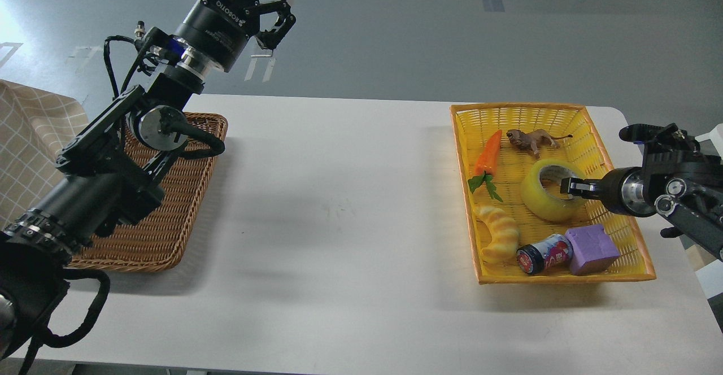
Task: Place and transfer tape with both arms
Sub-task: 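Hook the right gripper through the tape roll's hole and close, then lift the tape roll out and carry it toward the table center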
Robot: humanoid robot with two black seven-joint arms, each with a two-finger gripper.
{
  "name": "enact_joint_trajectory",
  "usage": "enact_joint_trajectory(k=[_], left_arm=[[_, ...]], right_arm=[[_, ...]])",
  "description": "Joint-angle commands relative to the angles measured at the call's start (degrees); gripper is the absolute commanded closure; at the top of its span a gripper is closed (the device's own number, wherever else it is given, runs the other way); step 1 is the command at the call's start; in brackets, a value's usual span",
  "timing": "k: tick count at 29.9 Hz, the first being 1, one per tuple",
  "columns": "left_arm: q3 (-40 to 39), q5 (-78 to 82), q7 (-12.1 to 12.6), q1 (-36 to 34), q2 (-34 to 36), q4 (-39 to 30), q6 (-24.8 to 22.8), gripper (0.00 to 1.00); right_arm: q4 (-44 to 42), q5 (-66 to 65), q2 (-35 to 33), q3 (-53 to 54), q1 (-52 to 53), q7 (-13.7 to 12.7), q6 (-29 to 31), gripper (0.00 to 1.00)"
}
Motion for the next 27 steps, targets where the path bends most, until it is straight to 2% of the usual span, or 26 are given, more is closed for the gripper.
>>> enact_joint_trajectory(k=[1,10,17,20,27], left_arm=[[0.09,0.00,0.03,0.00,0.36,0.02,0.00,0.02],[0.00,0.00,-0.06,0.00,0.53,0.02,0.00,0.02],[0.00,0.00,-0.06,0.00,0.53,0.02,0.00,0.02],[-0.08,0.00,-0.06,-0.09,0.53,0.02,0.00,0.02],[-0.08,0.00,-0.06,-0.44,0.45,0.02,0.00,0.02]], right_arm=[[0.95,0.17,-0.22,0.13,1.43,0.02,0.00,1.00],[11.40,0.44,-5.84,0.65,6.52,0.10,0.00,1.00],[14.05,1.84,-5.50,0.48,11.18,0.02,0.00,1.00],[14.05,1.84,-4.01,0.30,12.68,0.02,0.00,1.00],[13.35,1.67,5.03,-0.84,15.23,0.02,0.00,1.00]])
